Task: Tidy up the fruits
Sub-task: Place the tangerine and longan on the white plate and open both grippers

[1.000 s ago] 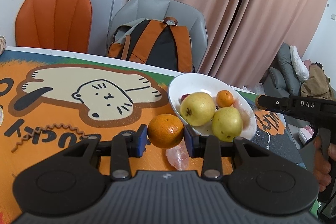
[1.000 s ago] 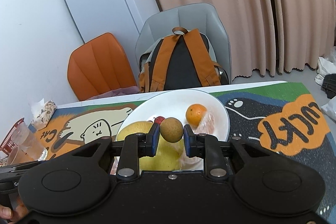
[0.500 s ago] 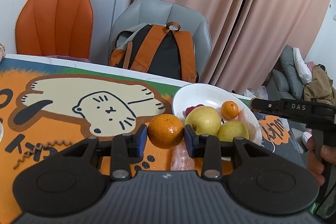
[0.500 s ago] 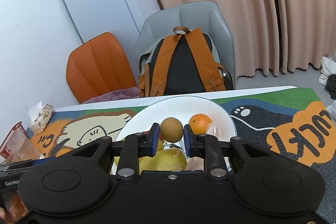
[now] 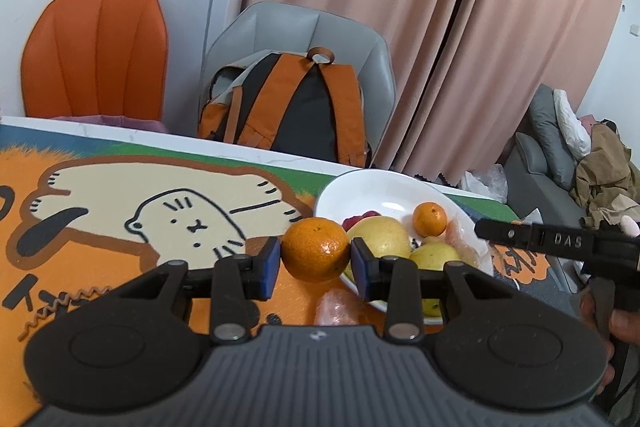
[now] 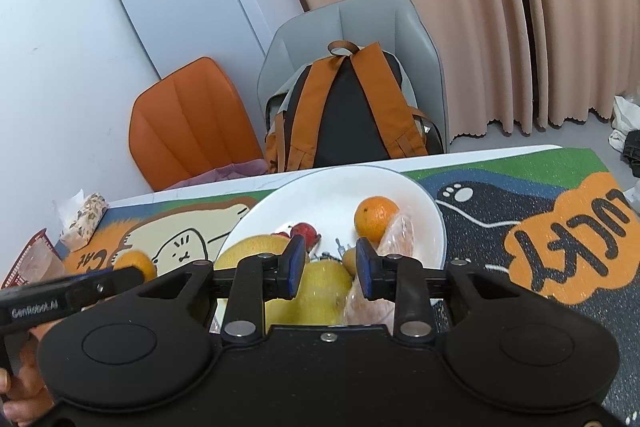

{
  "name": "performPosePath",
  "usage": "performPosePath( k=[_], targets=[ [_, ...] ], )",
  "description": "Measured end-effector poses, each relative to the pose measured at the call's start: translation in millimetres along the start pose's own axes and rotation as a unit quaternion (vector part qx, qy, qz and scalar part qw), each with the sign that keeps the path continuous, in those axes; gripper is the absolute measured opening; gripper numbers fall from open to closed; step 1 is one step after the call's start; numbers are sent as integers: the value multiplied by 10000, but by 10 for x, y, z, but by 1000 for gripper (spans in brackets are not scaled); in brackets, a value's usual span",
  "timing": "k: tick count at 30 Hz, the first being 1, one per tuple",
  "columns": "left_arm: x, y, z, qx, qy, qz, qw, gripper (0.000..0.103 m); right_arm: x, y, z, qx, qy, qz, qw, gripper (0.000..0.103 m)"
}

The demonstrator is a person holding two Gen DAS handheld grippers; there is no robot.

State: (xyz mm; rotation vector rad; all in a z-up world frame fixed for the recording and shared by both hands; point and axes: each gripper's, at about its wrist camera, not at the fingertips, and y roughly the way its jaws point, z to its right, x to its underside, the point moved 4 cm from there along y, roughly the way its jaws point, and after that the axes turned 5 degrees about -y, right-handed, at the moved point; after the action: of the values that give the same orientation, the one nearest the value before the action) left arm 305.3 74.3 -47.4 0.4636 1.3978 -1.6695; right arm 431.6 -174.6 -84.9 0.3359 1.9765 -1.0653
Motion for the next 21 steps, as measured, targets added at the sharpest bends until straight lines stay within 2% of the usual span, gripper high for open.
performPosePath(
  k=[7, 11, 21],
  targets=[
    [-52, 25, 117, 101, 86, 34, 9999, 36, 78, -82, 3, 35, -31, -31, 10000, 38],
    [-86, 68, 201, 198, 135, 42, 9997, 36, 102, -162, 15, 104, -41, 22, 9999, 52],
    [-99, 265, 438, 434, 349, -76, 9984, 36, 218, -356, 166, 316, 62, 71, 9995, 55]
  ],
)
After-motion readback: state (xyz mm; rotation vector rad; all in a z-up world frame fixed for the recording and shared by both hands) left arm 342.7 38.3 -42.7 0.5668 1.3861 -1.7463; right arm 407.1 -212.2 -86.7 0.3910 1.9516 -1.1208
